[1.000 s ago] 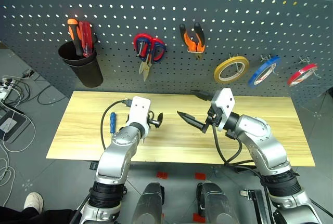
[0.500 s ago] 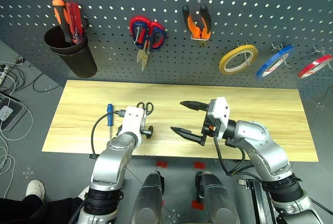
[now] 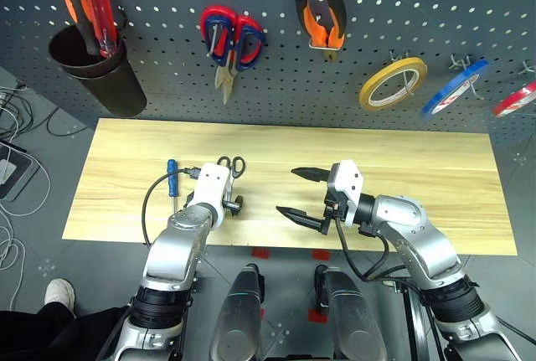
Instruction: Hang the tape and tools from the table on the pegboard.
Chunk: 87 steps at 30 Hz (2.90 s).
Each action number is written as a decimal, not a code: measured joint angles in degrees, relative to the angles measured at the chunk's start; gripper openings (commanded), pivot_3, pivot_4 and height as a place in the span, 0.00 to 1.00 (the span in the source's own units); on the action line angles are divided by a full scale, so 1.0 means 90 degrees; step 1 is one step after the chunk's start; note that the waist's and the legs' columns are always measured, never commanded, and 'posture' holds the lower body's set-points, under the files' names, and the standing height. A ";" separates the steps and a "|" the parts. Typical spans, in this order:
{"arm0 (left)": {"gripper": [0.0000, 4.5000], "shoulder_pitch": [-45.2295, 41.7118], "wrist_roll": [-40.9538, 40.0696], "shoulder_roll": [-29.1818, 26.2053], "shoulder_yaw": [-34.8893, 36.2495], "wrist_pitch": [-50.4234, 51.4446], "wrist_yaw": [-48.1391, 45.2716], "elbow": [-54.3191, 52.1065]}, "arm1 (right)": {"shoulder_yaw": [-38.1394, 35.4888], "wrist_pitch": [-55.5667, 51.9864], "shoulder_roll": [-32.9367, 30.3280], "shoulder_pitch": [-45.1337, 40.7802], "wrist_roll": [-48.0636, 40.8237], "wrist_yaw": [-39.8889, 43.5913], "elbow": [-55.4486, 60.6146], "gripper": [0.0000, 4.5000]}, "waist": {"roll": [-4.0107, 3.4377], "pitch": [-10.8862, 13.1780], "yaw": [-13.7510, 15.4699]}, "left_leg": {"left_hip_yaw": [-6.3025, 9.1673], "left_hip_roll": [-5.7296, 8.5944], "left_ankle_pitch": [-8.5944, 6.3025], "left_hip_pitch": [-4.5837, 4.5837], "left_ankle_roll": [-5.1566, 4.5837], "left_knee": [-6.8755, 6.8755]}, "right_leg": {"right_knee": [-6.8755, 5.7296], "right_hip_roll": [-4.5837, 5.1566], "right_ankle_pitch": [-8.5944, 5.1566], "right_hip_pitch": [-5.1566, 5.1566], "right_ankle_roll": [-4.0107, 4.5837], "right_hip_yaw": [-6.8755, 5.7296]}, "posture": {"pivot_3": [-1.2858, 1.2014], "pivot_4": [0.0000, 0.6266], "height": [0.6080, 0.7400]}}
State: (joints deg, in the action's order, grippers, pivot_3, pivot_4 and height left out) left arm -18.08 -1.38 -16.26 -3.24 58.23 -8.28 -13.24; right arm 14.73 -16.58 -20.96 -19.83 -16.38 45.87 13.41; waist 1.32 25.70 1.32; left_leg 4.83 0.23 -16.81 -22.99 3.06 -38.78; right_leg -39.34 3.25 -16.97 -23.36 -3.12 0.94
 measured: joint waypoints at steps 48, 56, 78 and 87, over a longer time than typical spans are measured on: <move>0.04 0.1784 0.1468 -0.1517 -0.1086 -0.4295 -0.0194 -0.1285 | -0.1276 -0.0362 0.0092 0.0573 -0.0902 -0.0874 0.1491 1.00 | 0.0011 -0.0845 0.0027 | 0.0001 0.0023 0.0056 -0.0113 0.0085 0.0079 | 0.0058 0.0066 0.0001 -0.0105 -0.0002 -0.0053 | 0.56 0.25 1.00; 0.04 0.1662 0.1891 -0.1117 -0.0663 -0.5483 0.0299 -0.1230 | -0.1451 -0.0541 0.0182 0.0508 -0.1323 -0.1162 0.1743 1.00 | 0.0014 -0.1334 0.0020 | -0.0006 0.0026 0.0062 -0.0090 0.0077 0.0081 | 0.0055 0.0024 0.0001 -0.0084 -0.0003 -0.0050 | 0.56 0.18 1.00; 0.04 0.0848 0.2209 -0.0152 -0.0335 -0.6000 0.0677 -0.0201 | -0.1515 -0.0317 -0.0033 0.0099 -0.1261 -0.1261 0.1455 1.00 | 0.0024 -0.1837 0.0023 | -0.0023 0.0024 0.0061 -0.0063 0.0072 0.0076 | 0.0042 0.0005 0.0002 -0.0073 -0.0002 -0.0025 | 0.55 0.16 1.00; 0.04 0.0684 0.2193 -0.0045 -0.0257 -0.5887 0.0665 0.0072 | -0.1516 -0.0316 -0.0059 0.0097 -0.1255 -0.1358 0.1414 1.00 | 0.0022 -0.1894 0.0021 | -0.0028 0.0025 0.0051 0.0017 0.0056 0.0082 | 0.0049 0.0002 0.0000 0.0007 0.0000 -0.0014 | 0.55 0.17 1.00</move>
State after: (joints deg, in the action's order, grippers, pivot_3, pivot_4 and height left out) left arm -11.92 18.35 -16.66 -5.55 5.25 -2.30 -12.59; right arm 1.08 -19.43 -21.48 -18.95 -27.68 33.65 26.14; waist 1.51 8.65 1.51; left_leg 4.58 0.45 -16.36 -22.84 3.56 -38.04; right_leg -38.90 3.27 -16.97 -23.30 -3.12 0.82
